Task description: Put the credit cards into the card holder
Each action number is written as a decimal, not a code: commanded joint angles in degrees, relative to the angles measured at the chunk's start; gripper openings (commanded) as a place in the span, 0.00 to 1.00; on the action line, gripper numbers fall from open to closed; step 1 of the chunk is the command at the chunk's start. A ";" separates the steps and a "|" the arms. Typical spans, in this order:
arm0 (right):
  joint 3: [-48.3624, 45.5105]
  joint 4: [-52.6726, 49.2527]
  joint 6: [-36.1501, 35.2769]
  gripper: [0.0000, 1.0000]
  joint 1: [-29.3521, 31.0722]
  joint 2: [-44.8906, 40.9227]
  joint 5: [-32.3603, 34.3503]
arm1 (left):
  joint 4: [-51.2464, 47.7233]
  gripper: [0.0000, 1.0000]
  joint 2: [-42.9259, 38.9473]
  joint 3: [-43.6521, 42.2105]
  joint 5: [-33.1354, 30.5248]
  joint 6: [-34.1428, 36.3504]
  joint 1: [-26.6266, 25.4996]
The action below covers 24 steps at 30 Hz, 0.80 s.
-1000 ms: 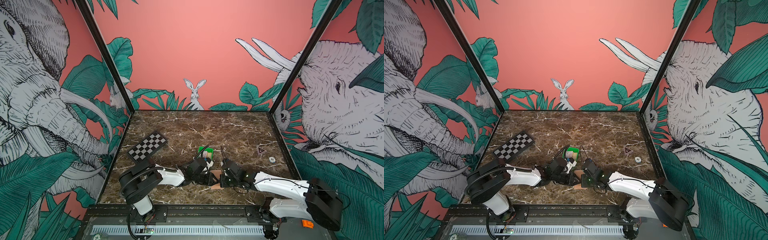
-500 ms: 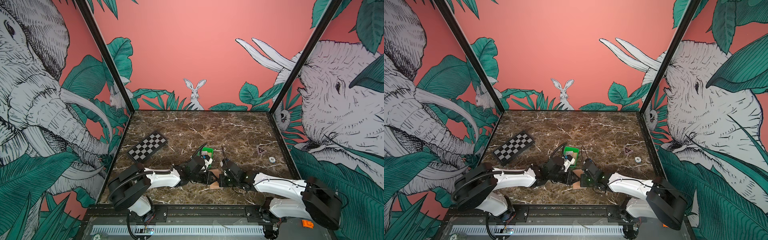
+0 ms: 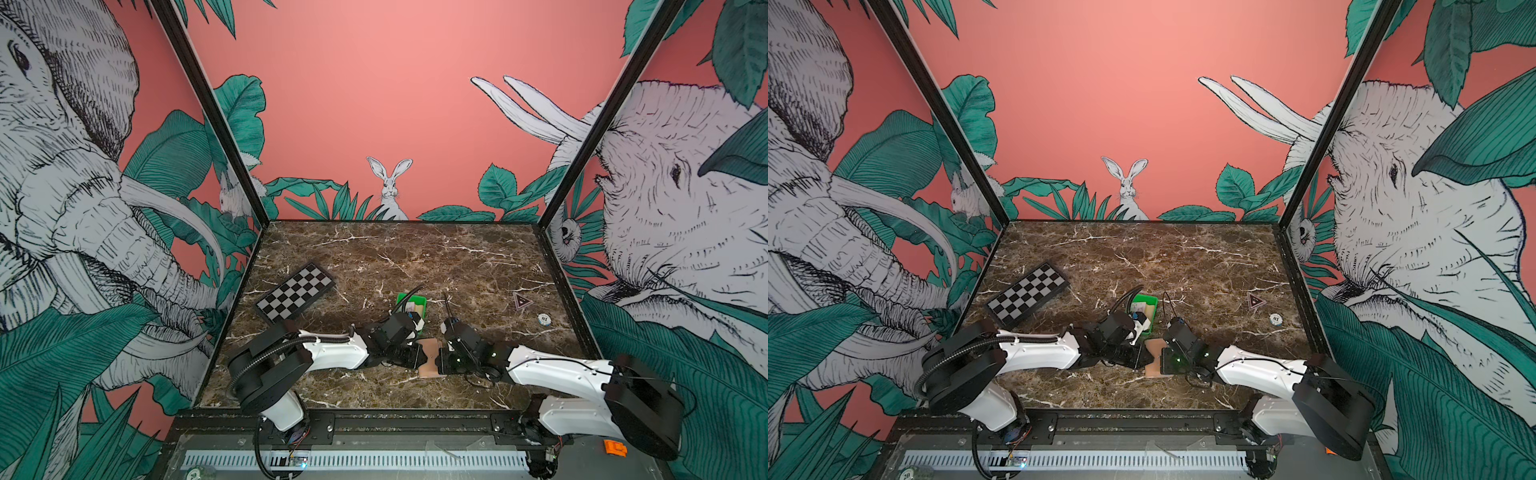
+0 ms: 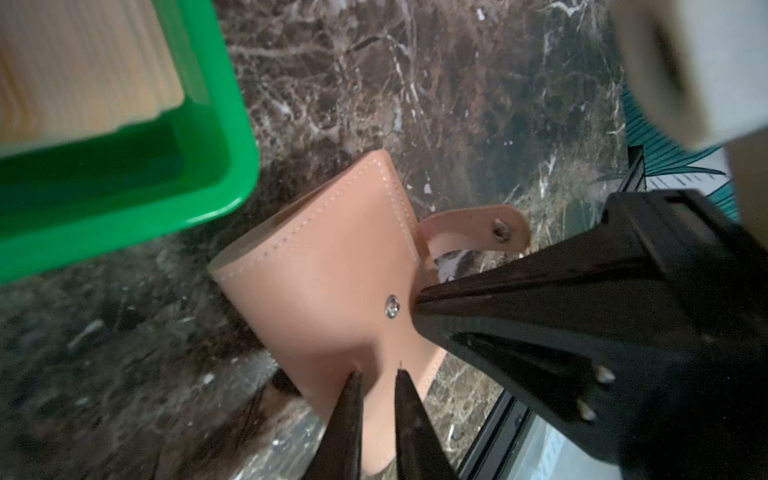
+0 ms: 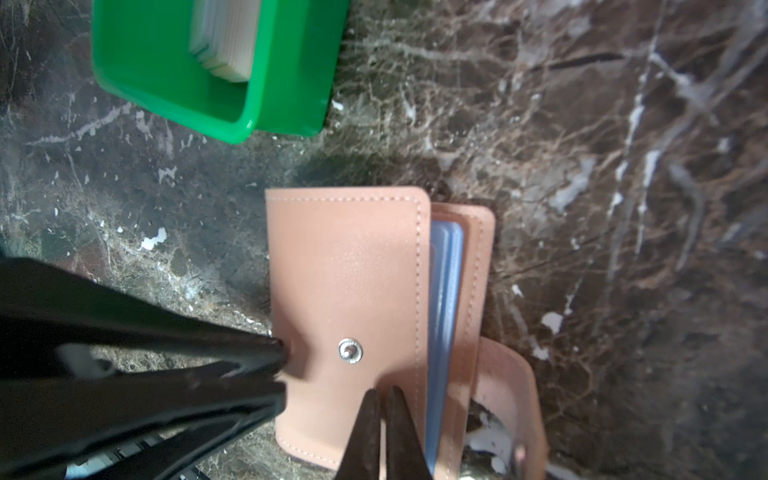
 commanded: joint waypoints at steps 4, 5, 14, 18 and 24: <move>-1.80 -4.07 0.59 0.08 -0.24 -0.14 1.38 | -0.19 0.16 0.12 -0.54 -1.49 -0.54 -0.10; -1.56 -4.04 0.59 0.08 -0.22 -0.23 1.34 | -0.06 0.16 0.12 -0.79 -1.59 -0.64 -0.08; 0.31 -5.09 0.59 0.12 -0.24 -3.82 1.86 | 0.56 0.15 -0.14 -3.25 -3.05 -1.82 -0.23; 1.39 -8.40 0.48 0.14 -0.26 -7.52 4.00 | 0.66 0.15 -0.59 -4.12 -3.53 -2.10 -0.32; 4.05 -16.32 -0.72 0.17 -0.79 -13.48 6.26 | 1.42 0.15 -1.09 -4.74 -4.03 -2.16 -0.49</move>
